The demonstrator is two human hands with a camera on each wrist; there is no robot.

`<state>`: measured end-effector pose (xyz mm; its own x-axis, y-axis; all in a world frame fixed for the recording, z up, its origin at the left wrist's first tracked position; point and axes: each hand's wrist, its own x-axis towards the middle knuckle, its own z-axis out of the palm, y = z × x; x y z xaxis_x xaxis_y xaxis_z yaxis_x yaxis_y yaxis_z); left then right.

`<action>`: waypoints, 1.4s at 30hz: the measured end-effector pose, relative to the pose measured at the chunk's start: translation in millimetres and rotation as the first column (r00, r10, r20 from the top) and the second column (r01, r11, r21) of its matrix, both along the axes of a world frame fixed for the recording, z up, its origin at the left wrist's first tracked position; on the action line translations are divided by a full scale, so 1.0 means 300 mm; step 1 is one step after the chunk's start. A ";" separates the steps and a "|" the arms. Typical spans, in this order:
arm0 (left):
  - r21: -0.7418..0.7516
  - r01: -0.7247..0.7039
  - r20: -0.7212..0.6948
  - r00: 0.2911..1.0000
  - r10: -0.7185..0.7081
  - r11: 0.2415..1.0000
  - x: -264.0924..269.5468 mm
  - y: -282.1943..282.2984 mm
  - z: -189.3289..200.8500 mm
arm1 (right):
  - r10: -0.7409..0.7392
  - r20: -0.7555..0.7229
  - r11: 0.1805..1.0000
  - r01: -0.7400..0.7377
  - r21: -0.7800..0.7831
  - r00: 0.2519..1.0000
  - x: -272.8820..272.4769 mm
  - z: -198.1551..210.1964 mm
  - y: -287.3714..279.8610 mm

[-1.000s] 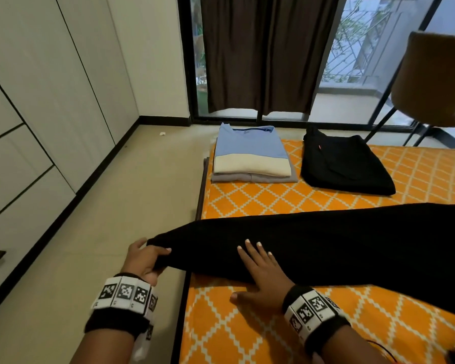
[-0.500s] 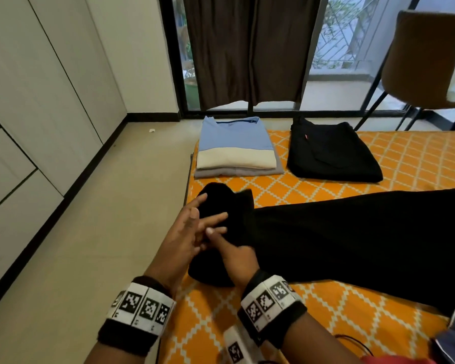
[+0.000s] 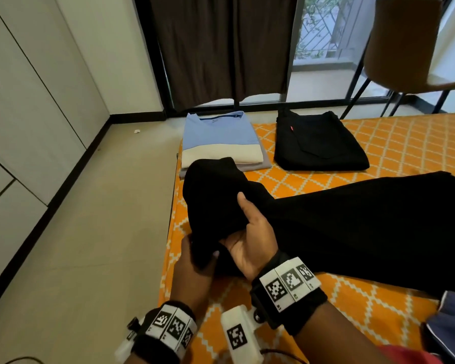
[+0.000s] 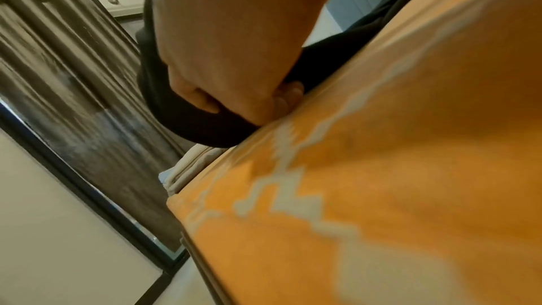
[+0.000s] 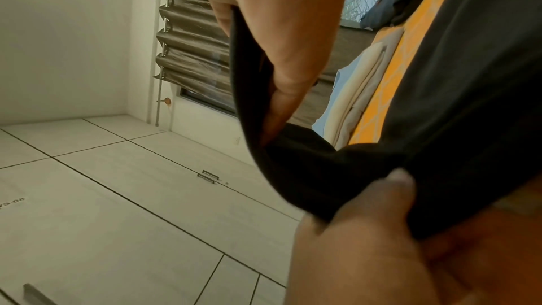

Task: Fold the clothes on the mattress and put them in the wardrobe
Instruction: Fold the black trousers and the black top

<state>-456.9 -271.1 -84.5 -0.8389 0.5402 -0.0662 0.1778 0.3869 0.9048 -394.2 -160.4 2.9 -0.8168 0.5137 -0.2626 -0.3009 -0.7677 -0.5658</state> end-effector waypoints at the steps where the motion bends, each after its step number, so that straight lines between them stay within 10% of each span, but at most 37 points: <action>1: 0.022 -0.033 0.005 0.999 0.033 0.999 0.000 -0.001 0.025 | -0.019 -0.001 1.000 0.019 0.003 1.000 0.004 -0.001 0.009; 15: -0.083 -0.560 0.104 0.818 0.566 0.824 -0.180 -0.185 0.039 | -0.061 0.254 0.967 -0.006 0.255 0.965 -0.008 -0.074 -0.079; 22: -0.046 -0.162 -0.434 0.892 0.126 0.986 -0.127 -0.153 0.078 | -0.153 0.374 0.940 0.017 0.341 0.915 0.119 0.002 0.163; 29: -0.314 0.030 -0.391 0.907 -0.158 0.949 -0.095 -0.093 0.039 | -0.311 0.824 0.770 -0.382 0.511 0.474 0.295 -0.166 0.358; 37: -0.364 0.105 -0.182 0.966 -0.182 0.925 -0.129 -0.129 0.023 | -0.353 0.782 0.734 -0.367 0.572 0.514 0.138 -0.202 0.356; 42: -0.397 0.152 -0.200 0.948 -0.247 0.905 -0.130 -0.130 0.029 | -0.109 0.678 0.682 -0.442 0.583 0.727 0.126 -0.144 0.361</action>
